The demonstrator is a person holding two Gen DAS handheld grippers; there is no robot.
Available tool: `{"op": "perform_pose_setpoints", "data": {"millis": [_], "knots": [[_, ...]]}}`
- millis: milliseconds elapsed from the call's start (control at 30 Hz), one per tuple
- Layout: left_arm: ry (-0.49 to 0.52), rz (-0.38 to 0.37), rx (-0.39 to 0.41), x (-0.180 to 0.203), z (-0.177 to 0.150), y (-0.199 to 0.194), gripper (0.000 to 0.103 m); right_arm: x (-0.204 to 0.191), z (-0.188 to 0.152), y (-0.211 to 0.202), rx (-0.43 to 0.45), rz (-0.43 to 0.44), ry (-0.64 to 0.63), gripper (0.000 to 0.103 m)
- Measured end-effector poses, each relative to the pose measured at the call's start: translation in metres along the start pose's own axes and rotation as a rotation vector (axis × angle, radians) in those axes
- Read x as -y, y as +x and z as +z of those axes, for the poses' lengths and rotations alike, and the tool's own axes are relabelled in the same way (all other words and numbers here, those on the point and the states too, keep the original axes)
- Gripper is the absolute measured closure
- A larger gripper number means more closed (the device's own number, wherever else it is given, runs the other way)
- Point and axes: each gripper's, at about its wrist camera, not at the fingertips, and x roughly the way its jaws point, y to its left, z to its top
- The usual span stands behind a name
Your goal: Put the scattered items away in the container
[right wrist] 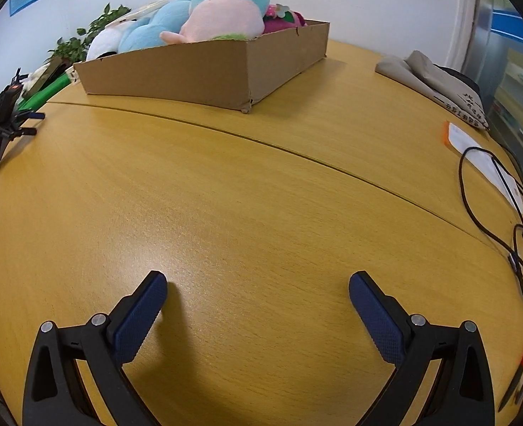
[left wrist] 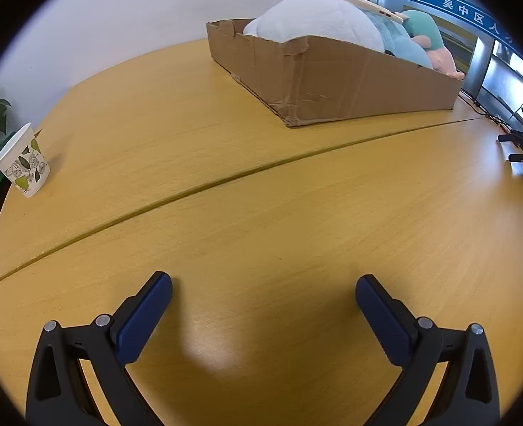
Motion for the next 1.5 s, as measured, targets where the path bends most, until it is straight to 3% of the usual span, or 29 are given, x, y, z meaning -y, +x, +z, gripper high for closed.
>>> {"op": "perform_pose_setpoints", "data": {"millis": [1500], "knots": [[0.033, -0.014, -0.001, -0.0036, 0.0105, 0.0031, 0.000, 0.0040, 0.0022, 0.0010, -0.002, 0.006, -0.016, 0.000]]}}
